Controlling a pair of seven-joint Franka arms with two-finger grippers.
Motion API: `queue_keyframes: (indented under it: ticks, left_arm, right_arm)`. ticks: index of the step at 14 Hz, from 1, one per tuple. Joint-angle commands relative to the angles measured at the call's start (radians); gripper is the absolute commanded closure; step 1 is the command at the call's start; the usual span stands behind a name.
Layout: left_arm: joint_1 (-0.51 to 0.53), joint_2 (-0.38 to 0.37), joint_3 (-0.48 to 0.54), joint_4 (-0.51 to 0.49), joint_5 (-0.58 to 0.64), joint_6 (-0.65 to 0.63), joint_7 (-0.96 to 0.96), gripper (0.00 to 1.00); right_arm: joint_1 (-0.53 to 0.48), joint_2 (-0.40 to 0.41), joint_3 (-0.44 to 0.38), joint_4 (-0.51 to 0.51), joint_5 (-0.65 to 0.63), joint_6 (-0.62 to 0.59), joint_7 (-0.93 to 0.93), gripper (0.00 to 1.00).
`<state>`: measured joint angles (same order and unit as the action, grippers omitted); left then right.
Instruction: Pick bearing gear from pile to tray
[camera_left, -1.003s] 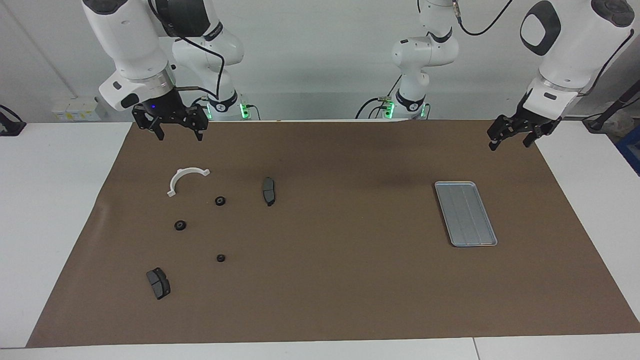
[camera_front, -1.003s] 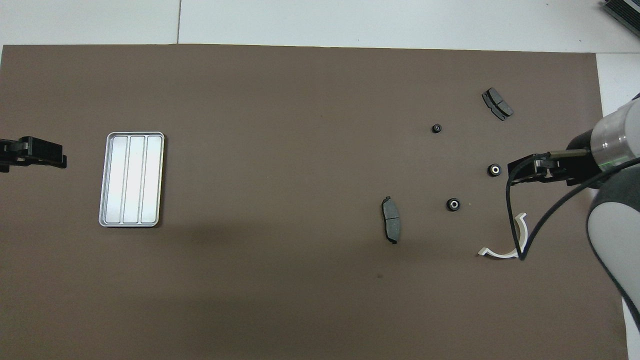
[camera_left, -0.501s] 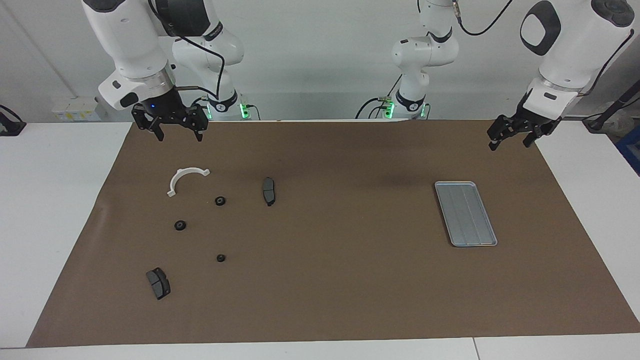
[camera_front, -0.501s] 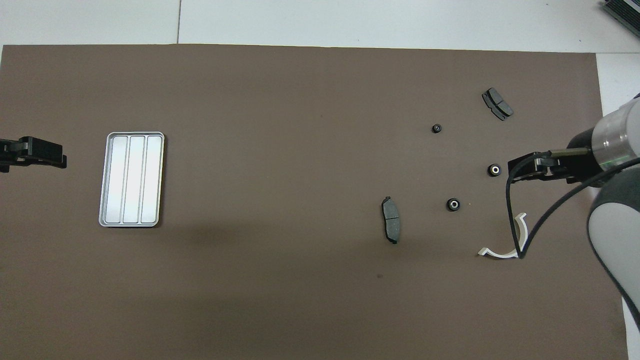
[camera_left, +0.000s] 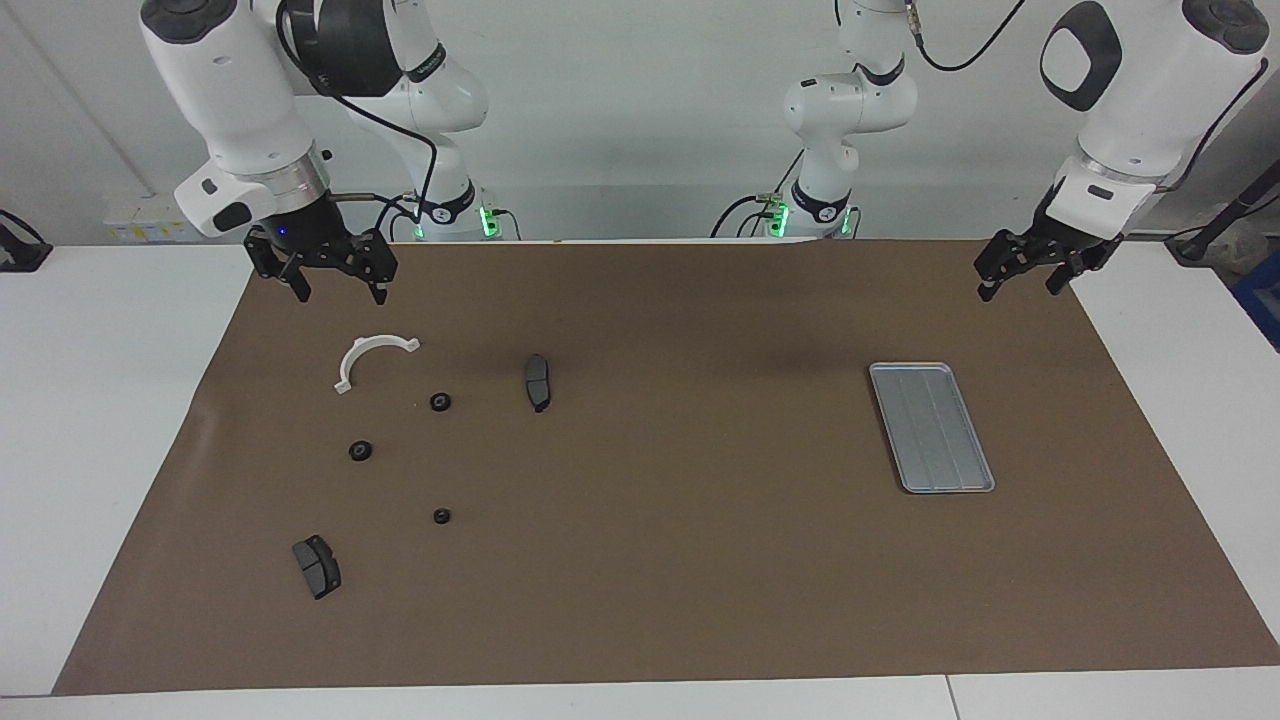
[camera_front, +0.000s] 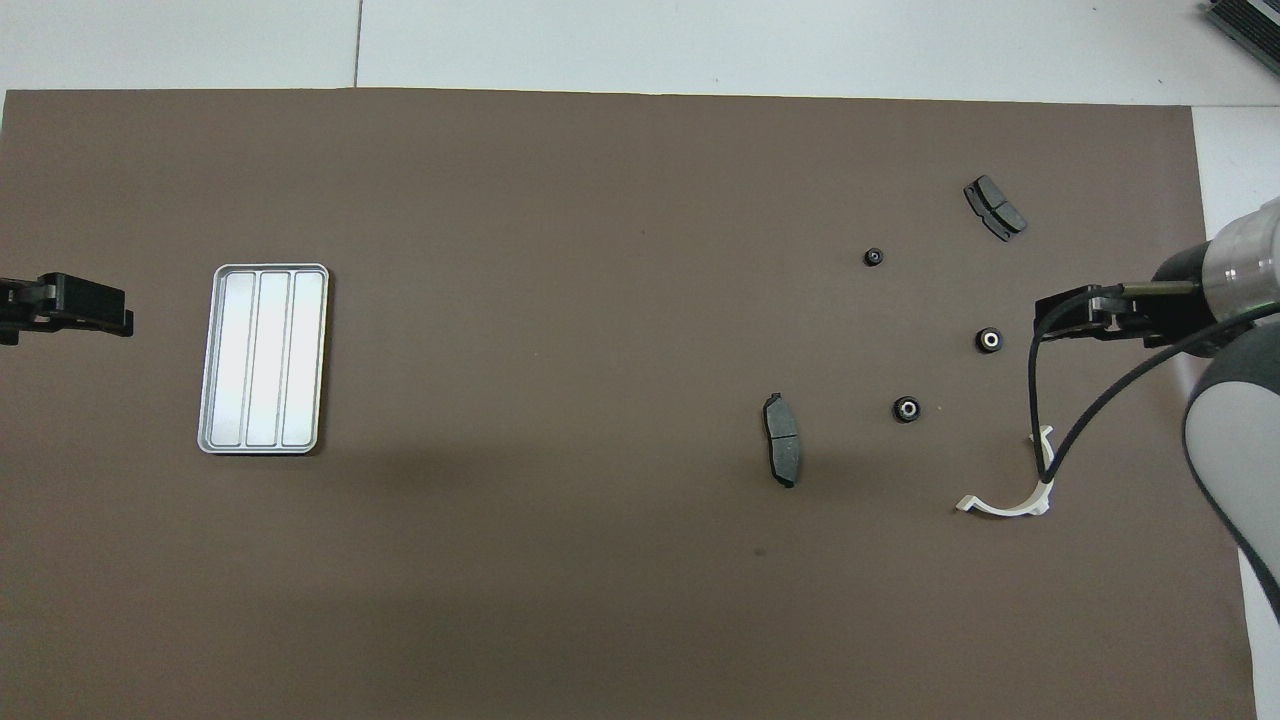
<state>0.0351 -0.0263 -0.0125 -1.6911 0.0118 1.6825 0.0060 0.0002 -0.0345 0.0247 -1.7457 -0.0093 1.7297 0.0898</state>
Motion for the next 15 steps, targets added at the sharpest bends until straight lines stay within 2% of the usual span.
queue_keyframes:
  ticks: [1, 8, 12, 15]
  left_arm:
    - [0.002, -0.011, -0.001, 0.001, 0.017, -0.007, 0.009, 0.0]
    - [0.003, -0.011, -0.001, 0.001, 0.017, -0.007, 0.009, 0.0]
    - [0.003, -0.011, -0.001, 0.001, 0.017, -0.007, 0.009, 0.0]
    - [0.003, -0.011, -0.001, 0.001, 0.017, -0.007, 0.009, 0.0]
  right_arm:
    - [-0.06, 0.021, 0.007, -0.089, 0.031, 0.129, -0.087, 0.0]
    - [-0.103, 0.221, 0.006, -0.126, 0.029, 0.384, -0.125, 0.0]
    - [-0.103, 0.262, 0.006, -0.234, 0.023, 0.557, -0.125, 0.0]
    - [-0.117, 0.295, 0.006, -0.277, 0.02, 0.649, -0.13, 0.0]
